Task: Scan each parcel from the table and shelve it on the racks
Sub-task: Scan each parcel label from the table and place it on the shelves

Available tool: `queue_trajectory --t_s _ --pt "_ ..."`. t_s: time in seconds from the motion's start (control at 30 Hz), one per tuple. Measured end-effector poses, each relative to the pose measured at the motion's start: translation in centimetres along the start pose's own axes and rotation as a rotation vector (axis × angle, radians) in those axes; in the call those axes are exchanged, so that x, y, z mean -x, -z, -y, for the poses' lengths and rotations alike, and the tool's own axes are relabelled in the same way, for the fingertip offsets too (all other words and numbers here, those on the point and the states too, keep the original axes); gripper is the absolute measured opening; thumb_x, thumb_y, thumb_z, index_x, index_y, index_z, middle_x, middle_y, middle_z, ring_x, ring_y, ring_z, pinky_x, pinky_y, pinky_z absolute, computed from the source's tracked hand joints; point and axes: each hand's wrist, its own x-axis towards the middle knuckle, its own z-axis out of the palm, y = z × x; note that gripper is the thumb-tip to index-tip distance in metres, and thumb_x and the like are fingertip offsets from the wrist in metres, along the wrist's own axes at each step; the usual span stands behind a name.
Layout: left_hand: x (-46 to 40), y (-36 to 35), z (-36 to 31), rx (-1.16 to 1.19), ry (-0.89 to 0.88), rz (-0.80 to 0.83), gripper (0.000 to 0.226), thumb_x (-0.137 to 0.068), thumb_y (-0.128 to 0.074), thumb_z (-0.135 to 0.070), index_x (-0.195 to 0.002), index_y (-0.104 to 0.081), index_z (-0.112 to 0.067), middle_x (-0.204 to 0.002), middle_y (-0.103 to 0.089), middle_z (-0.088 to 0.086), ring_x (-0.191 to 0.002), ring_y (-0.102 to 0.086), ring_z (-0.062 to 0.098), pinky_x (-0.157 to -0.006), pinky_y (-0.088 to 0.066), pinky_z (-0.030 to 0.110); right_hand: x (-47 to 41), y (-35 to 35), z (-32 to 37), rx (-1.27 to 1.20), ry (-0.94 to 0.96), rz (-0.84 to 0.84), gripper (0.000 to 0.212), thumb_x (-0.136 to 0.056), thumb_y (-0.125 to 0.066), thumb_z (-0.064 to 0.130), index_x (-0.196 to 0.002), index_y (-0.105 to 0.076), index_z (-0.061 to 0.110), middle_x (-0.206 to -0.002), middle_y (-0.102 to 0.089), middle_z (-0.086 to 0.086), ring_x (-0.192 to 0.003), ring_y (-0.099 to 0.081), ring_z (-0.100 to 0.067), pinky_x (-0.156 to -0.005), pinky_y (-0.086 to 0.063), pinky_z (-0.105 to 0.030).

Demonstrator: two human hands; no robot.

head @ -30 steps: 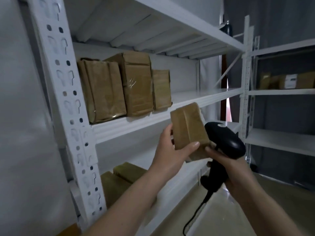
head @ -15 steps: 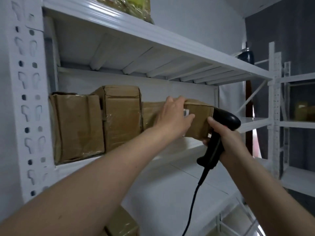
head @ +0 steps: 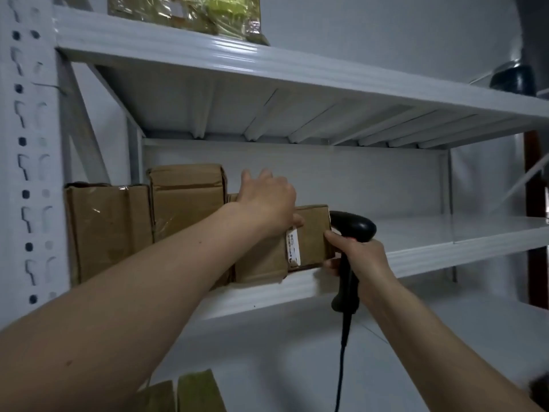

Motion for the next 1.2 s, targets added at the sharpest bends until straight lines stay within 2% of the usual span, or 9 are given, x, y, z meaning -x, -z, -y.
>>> queue_trajectory --t_s 0.13,0.23,0.4,0.53,0.63,0.8,0.97,1.03,1.2 --pt "-0.3 0.2 -1.0 -0.137 0.004 0.094 0.034 -0.089 -0.061 -0.052 -0.100 -0.061 -0.019 -0.119 -0.057 0.000 -0.127 -0.039 0.027 -0.112 -0.014 0.063 -0.6 0.1 -1.1 0.081 -0.006 -0.038 0.020 -0.077 -0.079 0.014 -0.090 -0.067 0.007 -0.063 -0.069 -0.006 -0.041 -0.060 -0.014 -0.041 -0.046 -0.023" --pt "-0.6 0.4 -1.8 -0.265 0.007 0.107 0.041 -0.091 -0.061 -0.047 -0.117 -0.060 -0.016 -0.128 -0.053 0.003 -0.132 -0.035 0.029 -0.113 -0.005 0.068 -0.7 0.3 -1.3 0.090 0.010 -0.035 0.018 -0.077 -0.080 0.014 -0.087 -0.066 0.008 -0.055 -0.066 -0.002 -0.039 -0.059 -0.012 -0.040 -0.046 -0.021" --pt "0.0 0.2 -2.2 -0.329 0.020 0.076 0.052 -0.089 -0.056 -0.057 -0.124 -0.059 -0.017 -0.135 -0.048 0.007 -0.134 -0.035 0.031 -0.114 0.001 0.066 0.8 0.9 -1.0 0.014 0.076 -0.077 0.014 -0.079 -0.078 0.019 -0.084 -0.065 0.015 -0.061 -0.064 0.001 -0.045 -0.059 -0.010 -0.051 -0.049 -0.025" --pt "2.2 -0.2 -1.9 0.050 -0.040 -0.291 0.045 -0.094 -0.054 -0.044 -0.132 -0.056 -0.019 -0.138 -0.048 0.006 -0.133 -0.038 0.023 -0.116 -0.016 0.043 3.4 1.0 -0.1 -0.058 0.151 -0.044 0.011 -0.080 -0.076 0.017 -0.078 -0.065 0.020 -0.050 -0.062 0.009 -0.044 -0.058 -0.006 -0.051 -0.050 -0.024" --pt "5.8 -0.9 -1.6 0.451 -0.066 -0.476 0.031 -0.095 -0.055 -0.021 -0.125 -0.061 -0.017 -0.125 -0.055 0.001 -0.120 -0.044 0.013 -0.091 -0.031 0.020 6.3 0.4 -0.4 -0.066 0.163 0.099 0.008 -0.080 -0.075 0.013 -0.082 -0.067 0.015 -0.057 -0.065 0.002 -0.048 -0.058 -0.012 -0.048 -0.049 -0.025" --pt "14.9 -4.2 0.8 0.818 0.093 -0.532 0.030 -0.088 -0.054 -0.002 -0.112 -0.067 -0.014 -0.107 -0.064 -0.003 -0.099 -0.059 0.010 -0.086 -0.050 0.026 12.2 -2.5 -3.7 -0.074 0.109 0.399 0.008 -0.081 -0.072 0.008 -0.075 -0.068 0.011 -0.063 -0.061 -0.007 -0.048 -0.054 -0.019 -0.045 -0.044 -0.027" --pt "26.0 -8.9 5.6 0.978 0.386 -0.447 0.031 -0.090 -0.056 0.001 -0.102 -0.067 -0.025 -0.097 -0.066 -0.015 -0.091 -0.061 -0.003 -0.078 -0.047 0.011 19.1 -7.4 -9.6 -0.038 -0.068 0.584 0.011 -0.079 -0.074 0.012 -0.070 -0.071 0.016 -0.061 -0.061 -0.009 -0.049 -0.055 -0.019 -0.048 -0.046 -0.026" --pt "30.4 -10.7 7.8 0.991 0.477 -0.369 0.030 -0.089 -0.057 0.004 -0.102 -0.067 -0.021 -0.096 -0.068 -0.009 -0.089 -0.062 -0.003 -0.077 -0.046 0.008 22.1 -9.8 -12.2 -0.024 -0.164 0.630 0.011 -0.077 -0.076 0.014 -0.068 -0.072 0.018 -0.060 -0.062 -0.008 -0.050 -0.057 -0.019 -0.049 -0.048 -0.027" --pt "40.6 -13.7 13.3 0.857 0.651 -0.116 0.022 -0.088 -0.056 0.002 -0.104 -0.069 -0.008 -0.099 -0.068 0.003 -0.091 -0.063 0.018 -0.081 -0.050 0.027 29.5 -16.6 -18.1 -0.017 -0.342 0.737 0.013 -0.077 -0.078 0.011 -0.067 -0.072 0.016 -0.062 -0.060 -0.011 -0.052 -0.056 -0.022 -0.050 -0.047 -0.031"
